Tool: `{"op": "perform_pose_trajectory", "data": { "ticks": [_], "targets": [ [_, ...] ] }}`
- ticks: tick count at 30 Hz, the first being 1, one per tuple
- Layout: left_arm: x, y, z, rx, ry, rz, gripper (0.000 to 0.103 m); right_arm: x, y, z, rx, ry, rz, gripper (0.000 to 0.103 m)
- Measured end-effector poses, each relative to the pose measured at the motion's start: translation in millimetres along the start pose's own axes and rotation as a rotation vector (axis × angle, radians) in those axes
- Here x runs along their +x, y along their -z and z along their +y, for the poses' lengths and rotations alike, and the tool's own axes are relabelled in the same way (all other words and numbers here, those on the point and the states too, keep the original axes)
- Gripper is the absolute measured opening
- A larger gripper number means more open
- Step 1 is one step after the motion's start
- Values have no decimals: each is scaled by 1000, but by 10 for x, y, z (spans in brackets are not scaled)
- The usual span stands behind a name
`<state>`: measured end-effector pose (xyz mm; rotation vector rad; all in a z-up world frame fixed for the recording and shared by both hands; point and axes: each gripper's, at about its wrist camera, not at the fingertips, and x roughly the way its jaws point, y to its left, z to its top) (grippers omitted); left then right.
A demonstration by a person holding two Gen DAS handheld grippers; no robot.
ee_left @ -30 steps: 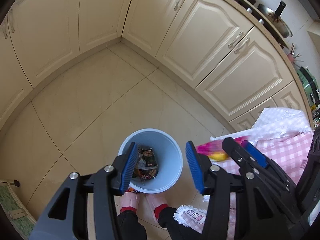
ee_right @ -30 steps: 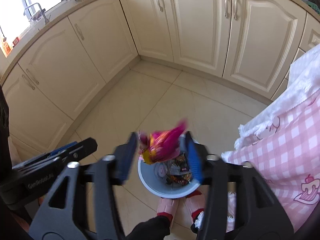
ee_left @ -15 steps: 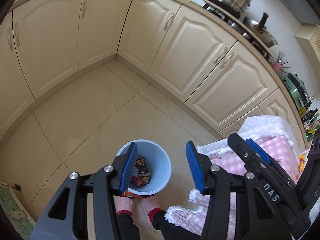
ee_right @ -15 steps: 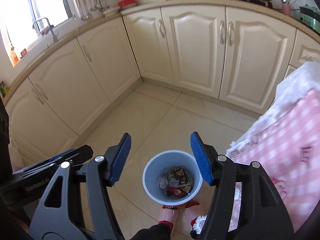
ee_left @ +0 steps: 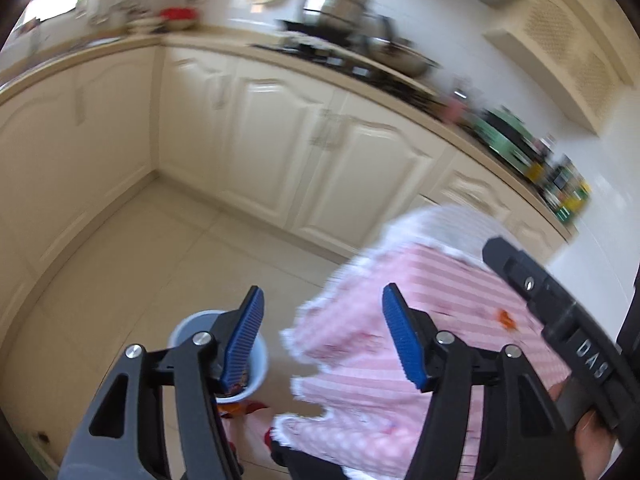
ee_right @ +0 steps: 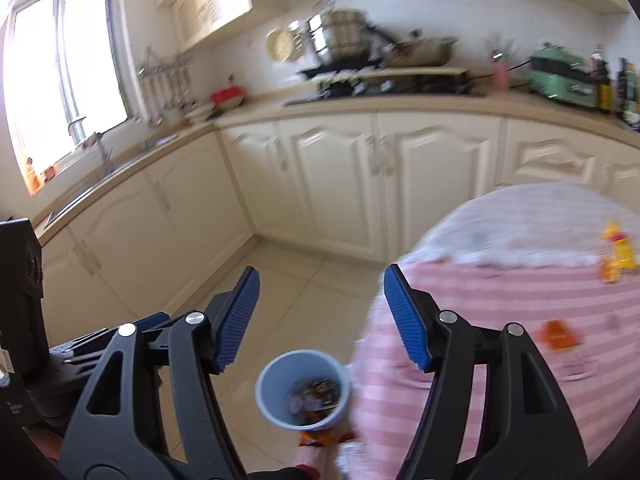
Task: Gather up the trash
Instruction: 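Move both open tools back over the table, then grasp the orange dried-fruit slice with the left tool while the right tool grasps the yellow slice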
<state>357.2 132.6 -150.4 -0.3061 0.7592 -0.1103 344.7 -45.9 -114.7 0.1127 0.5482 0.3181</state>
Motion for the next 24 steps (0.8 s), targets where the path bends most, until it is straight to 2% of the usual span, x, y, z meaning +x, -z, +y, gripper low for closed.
{"op": "perform_pose_trajectory", "data": {
  "ticks": [6, 12, 18, 24],
  "targets": [
    [347, 158, -1115, 171, 101, 81, 61, -544, -51, -1045, 77, 131, -48, 66],
    [801, 424, -1973, 332, 153, 192, 61, -776, 84, -1926, 155, 239, -27, 67],
    [1164, 581, -2335, 396, 127, 244, 61, -789, 245, -2479, 213, 273, 27, 67],
    [1509, 602, -2428, 425, 84, 293, 60, -499, 287, -2684, 215, 256, 131, 67]
  ]
}}
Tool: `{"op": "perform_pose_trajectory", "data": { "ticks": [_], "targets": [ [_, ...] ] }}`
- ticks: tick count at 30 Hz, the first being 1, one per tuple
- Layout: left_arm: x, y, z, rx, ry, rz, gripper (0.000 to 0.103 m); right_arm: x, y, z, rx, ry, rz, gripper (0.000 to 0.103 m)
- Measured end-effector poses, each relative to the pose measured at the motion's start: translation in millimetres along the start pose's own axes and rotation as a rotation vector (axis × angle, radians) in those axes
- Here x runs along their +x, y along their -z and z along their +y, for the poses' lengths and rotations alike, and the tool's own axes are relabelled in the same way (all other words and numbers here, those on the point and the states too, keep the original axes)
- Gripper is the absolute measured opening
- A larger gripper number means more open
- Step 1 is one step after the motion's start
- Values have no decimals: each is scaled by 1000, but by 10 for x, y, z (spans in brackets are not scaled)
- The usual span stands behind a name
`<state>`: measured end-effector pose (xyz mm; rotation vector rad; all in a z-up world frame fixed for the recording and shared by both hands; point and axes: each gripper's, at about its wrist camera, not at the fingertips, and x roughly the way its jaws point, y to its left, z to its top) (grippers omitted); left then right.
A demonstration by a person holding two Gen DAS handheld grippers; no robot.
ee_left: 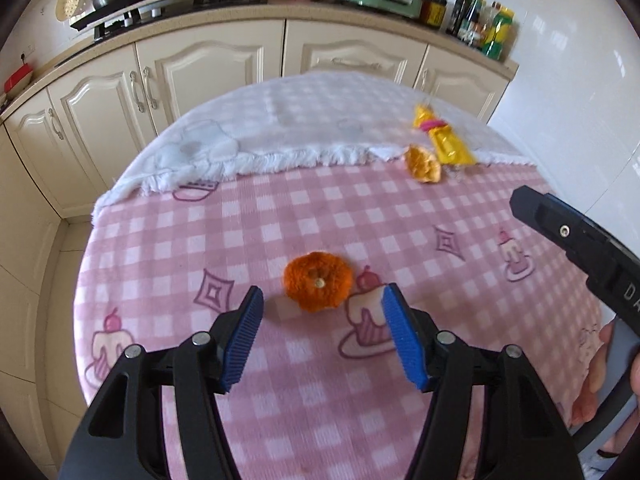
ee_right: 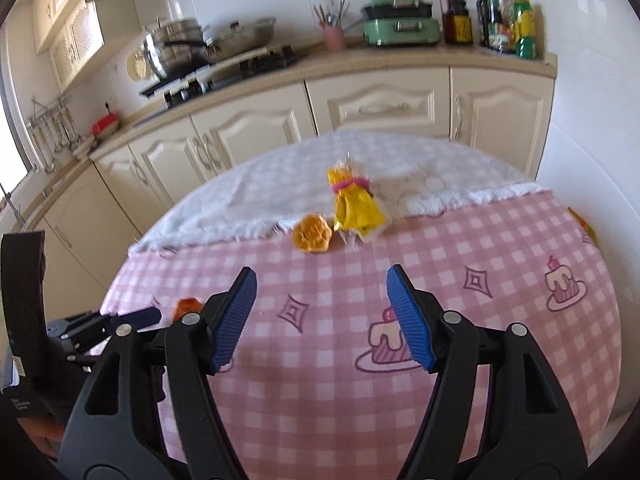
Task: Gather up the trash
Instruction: 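Grasp the orange dried-fruit slice with the left tool while the right tool grasps the yellow slice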
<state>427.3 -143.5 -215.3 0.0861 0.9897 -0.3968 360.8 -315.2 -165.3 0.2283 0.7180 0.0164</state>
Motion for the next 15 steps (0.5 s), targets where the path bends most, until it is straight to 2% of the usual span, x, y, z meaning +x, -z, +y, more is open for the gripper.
{"op": "perform_pose_trajectory", "data": {
  "ticks": [1, 3, 6, 8, 15],
  "targets": [
    [8, -8, -22, 13, -13, -10, 56, 43, -4, 2, -5, -2, 12, 67],
    [25, -25, -48, 60, -62, -10, 34, 179, -28, 40, -19, -6, 46, 67],
    [8, -62, 42, 40, -23, -11, 33, 335, -90, 158, -48, -22, 75, 67],
    [-15, -77, 131, 14, -36, -31, 33, 463, -137, 200, -37, -35, 99, 67],
    [-228, -134, 482, -97, -59, -122, 33, 907, -279, 210, -31, 51, 142, 67]
  ]
}}
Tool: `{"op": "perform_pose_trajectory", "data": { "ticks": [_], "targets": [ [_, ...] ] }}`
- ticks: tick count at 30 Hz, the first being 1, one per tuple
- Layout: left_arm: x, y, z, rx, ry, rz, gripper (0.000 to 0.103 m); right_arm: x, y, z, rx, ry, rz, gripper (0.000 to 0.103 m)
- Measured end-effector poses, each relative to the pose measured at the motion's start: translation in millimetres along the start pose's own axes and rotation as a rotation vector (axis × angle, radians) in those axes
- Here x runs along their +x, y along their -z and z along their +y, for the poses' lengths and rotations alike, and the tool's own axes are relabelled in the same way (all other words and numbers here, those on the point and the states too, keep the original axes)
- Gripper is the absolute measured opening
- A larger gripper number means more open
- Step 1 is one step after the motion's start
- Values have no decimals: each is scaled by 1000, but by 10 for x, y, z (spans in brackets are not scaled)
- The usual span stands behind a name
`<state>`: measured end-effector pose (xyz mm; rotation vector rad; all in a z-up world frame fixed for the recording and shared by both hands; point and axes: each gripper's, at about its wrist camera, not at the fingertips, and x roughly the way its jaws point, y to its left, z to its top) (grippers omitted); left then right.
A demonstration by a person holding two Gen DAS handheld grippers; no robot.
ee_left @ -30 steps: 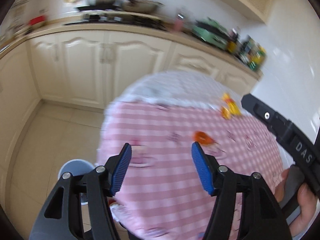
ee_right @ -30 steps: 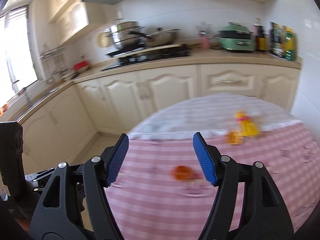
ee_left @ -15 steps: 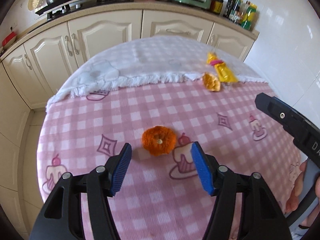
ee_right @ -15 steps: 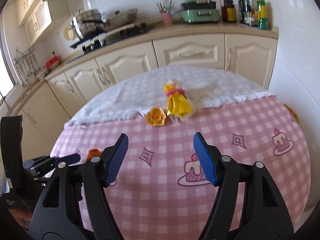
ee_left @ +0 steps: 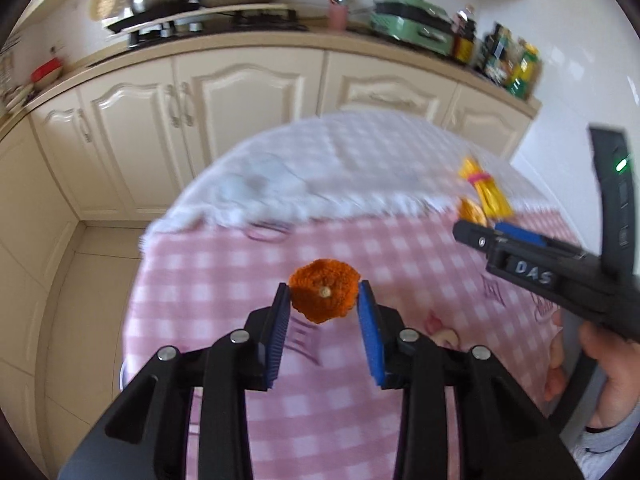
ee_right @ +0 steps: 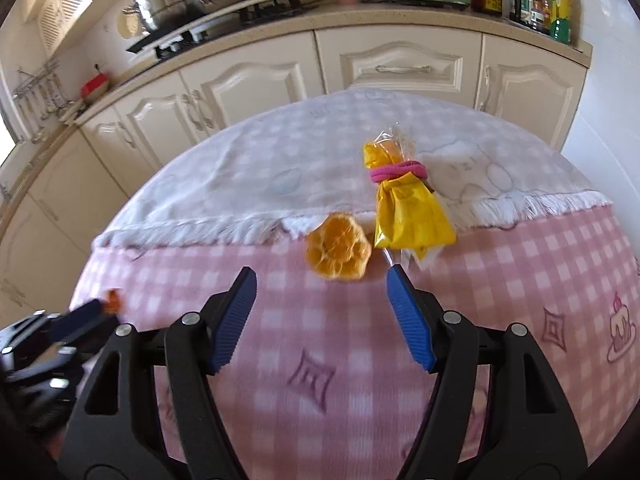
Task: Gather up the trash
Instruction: 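Grasp the orange dried-fruit slice with the left tool while the right tool grasps the yellow slice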
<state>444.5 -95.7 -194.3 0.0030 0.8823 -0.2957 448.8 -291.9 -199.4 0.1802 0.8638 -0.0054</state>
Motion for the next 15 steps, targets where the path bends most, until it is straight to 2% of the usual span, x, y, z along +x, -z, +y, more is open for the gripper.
{"op": "perform_pose_trajectory", "data": {
  "ticks": [3, 4, 5, 6, 12, 15],
  "targets": [
    [-55, -45, 162, -34, -9, -19, 33, 72, -49, 6, 1, 23, 0, 66],
    [-67, -52, 217, -42, -12, -22, 33, 81, -66, -1, 3, 25, -2, 57],
    [-75, -52, 257, -49, -15, -25, 33, 91, -75, -10, 2, 35, -2, 38],
    [-84, -48, 304, -58, -15, -25, 33, 92, -78, -24, 3, 37, -2, 36],
    [-146, 1, 429, -87, 8, -25, 33, -65, 49, -8, -5, 18, -6, 35],
    [-234, 41, 451, -87, 26, -33, 33, -209, 174, 42, -3, -20, -2, 35]
  ]
}}
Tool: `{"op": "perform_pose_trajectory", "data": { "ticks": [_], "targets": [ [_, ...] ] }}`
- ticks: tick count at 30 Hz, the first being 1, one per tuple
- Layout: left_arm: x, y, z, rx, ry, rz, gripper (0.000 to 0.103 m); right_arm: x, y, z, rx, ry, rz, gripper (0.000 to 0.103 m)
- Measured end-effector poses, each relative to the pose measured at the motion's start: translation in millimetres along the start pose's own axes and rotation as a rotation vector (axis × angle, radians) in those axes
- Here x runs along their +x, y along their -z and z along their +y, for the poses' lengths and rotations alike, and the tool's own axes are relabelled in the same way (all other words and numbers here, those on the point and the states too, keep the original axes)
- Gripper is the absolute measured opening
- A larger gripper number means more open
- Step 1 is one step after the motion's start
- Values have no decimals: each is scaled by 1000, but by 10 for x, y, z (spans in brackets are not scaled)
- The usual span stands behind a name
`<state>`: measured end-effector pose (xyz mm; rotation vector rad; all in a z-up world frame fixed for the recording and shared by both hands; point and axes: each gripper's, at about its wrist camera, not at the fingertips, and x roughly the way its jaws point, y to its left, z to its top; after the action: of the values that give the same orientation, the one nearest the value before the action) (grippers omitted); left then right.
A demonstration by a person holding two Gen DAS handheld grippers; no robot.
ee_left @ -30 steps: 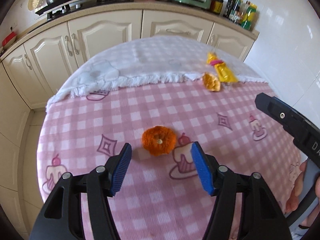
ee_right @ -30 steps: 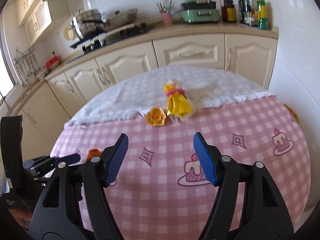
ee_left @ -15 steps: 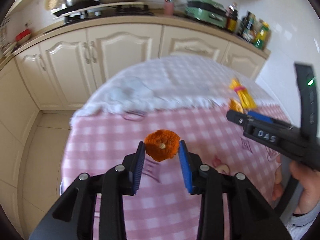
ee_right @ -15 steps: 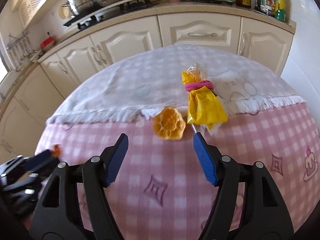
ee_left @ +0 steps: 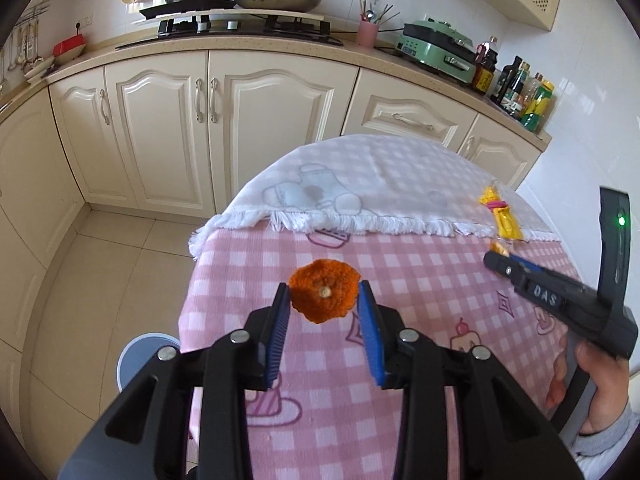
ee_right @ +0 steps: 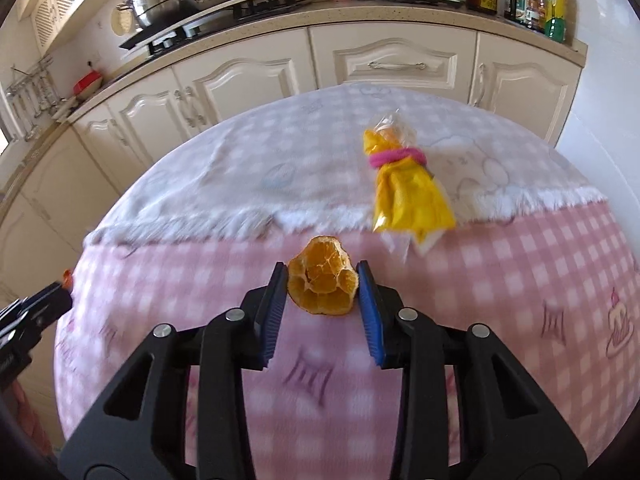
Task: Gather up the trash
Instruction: 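Grasp the orange dried-fruit slice with the left tool while the right tool grasps the yellow slice, then carry both slices over the blue bucket and open both tools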
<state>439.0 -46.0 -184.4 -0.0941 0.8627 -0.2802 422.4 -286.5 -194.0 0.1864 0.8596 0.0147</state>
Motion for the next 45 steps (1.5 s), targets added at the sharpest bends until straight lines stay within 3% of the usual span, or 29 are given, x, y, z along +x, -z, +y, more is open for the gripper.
{"op": "perform_pose_trajectory", "data": {
  "ticks": [7, 11, 19, 27, 31, 36, 45],
  "targets": [
    [-315, 114, 151, -24, 35, -30, 33, -398, 142, 490, -44, -116, -31, 35],
    [-522, 192, 409, -56, 20, -51, 33, -567, 183, 1070, -100, -217, -45, 35],
    [-838, 474, 1380, -181, -77, -62, 33, -461, 508, 2454, -248, -379, 13, 35],
    [-759, 1076, 2533, -336, -196, 28, 33, 129, 1038, 3505, -341, -464, 158, 35],
    [-528, 1308, 2927, -392, -218, 84, 33, 588, 1271, 3788, -362, -452, 242, 35],
    [-85, 1443, 3229, -428, -215, 162, 33, 1035, 1370, 3819, -357, -406, 285, 35],
    [445, 1292, 3342, -427, -187, 185, 34, 1448, 1366, 3696, -267, -382, 288, 35]
  ]
}}
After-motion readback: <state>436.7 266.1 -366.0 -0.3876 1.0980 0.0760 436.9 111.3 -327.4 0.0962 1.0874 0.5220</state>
